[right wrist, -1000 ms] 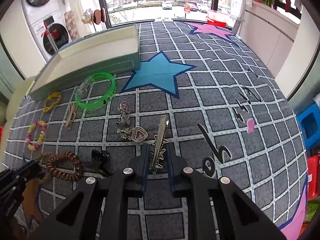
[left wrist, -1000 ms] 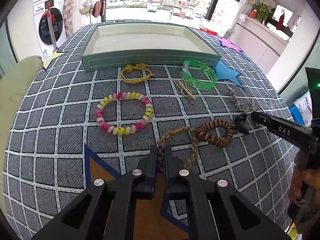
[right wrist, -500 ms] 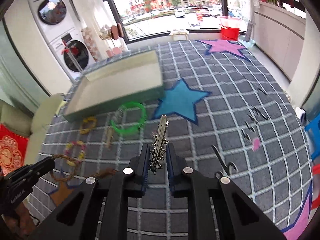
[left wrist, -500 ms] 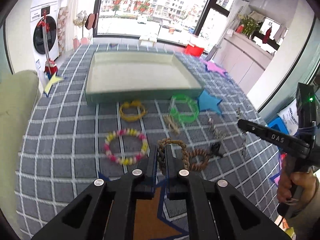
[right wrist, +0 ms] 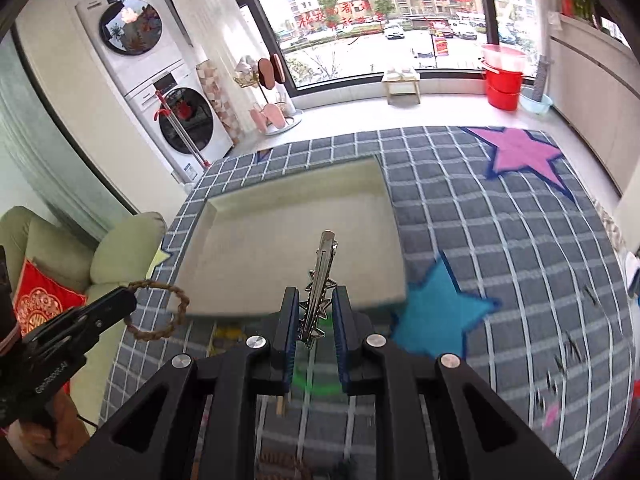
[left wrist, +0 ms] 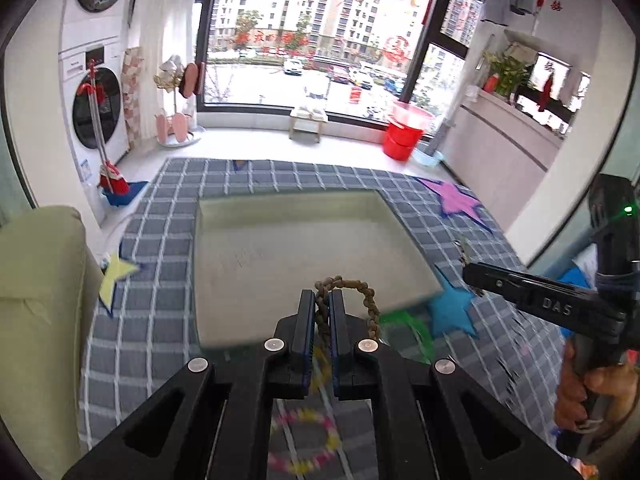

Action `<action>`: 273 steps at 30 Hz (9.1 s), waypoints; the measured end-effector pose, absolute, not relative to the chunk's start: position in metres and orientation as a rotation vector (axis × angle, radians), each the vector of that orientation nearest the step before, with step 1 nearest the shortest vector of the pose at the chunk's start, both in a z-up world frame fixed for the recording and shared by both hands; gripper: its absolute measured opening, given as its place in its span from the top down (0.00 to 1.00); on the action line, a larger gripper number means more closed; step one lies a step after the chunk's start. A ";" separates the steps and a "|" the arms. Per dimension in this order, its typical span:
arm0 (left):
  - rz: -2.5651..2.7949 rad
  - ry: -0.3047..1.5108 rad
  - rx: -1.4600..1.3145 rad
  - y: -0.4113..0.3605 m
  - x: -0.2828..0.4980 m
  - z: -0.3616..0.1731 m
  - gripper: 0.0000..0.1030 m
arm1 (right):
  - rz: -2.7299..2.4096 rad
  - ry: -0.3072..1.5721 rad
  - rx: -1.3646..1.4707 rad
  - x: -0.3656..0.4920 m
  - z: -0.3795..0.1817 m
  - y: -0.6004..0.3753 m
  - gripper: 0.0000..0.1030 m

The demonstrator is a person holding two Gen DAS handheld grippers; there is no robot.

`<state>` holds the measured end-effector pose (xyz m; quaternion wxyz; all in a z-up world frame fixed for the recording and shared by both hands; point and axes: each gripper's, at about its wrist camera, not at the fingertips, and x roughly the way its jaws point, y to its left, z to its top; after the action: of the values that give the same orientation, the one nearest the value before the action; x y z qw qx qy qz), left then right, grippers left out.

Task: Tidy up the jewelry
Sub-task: 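Carry the silver clip with the right tool while the left tool carries the braided bracelet over the white tray, then open the right tool to drop the clip while the left tool releases the bracelet into the tray, then withdraw both tools from the tray back toward the remaining jewelry, then grasp the silver heart charm with the right tool while the left tool grasps the pink-yellow beaded bracelet, then carry the heart charm with the right tool while the left tool carries the beaded bracelet to the tray, then open the right tool beside the clip while the left tool releases the beaded bracelet onto the braided one, then withdraw both tools from the tray toward the jewelry on the tablecloth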

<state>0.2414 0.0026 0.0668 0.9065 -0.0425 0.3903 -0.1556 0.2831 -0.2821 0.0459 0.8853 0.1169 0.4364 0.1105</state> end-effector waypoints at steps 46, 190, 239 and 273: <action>-0.136 0.940 0.106 -0.029 0.384 -0.027 0.80 | 0.189 0.996 0.302 0.384 -0.008 -0.273 0.47; -0.284 0.909 -0.089 0.012 0.339 -0.027 0.77 | 0.203 1.001 0.175 0.357 0.017 -0.268 0.86; -0.067 0.788 0.094 -0.001 0.349 -0.027 0.00 | 0.165 1.006 0.249 0.373 -0.010 -0.270 0.52; -0.172 0.944 -0.027 0.017 0.219 -0.047 0.00 | 0.217 0.944 0.232 0.248 0.018 -0.265 0.14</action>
<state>0.2186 0.0170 -0.0474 0.8870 -0.0131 0.4540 -0.0829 0.2484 -0.2648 0.0180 0.8784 0.1114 0.4529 0.1041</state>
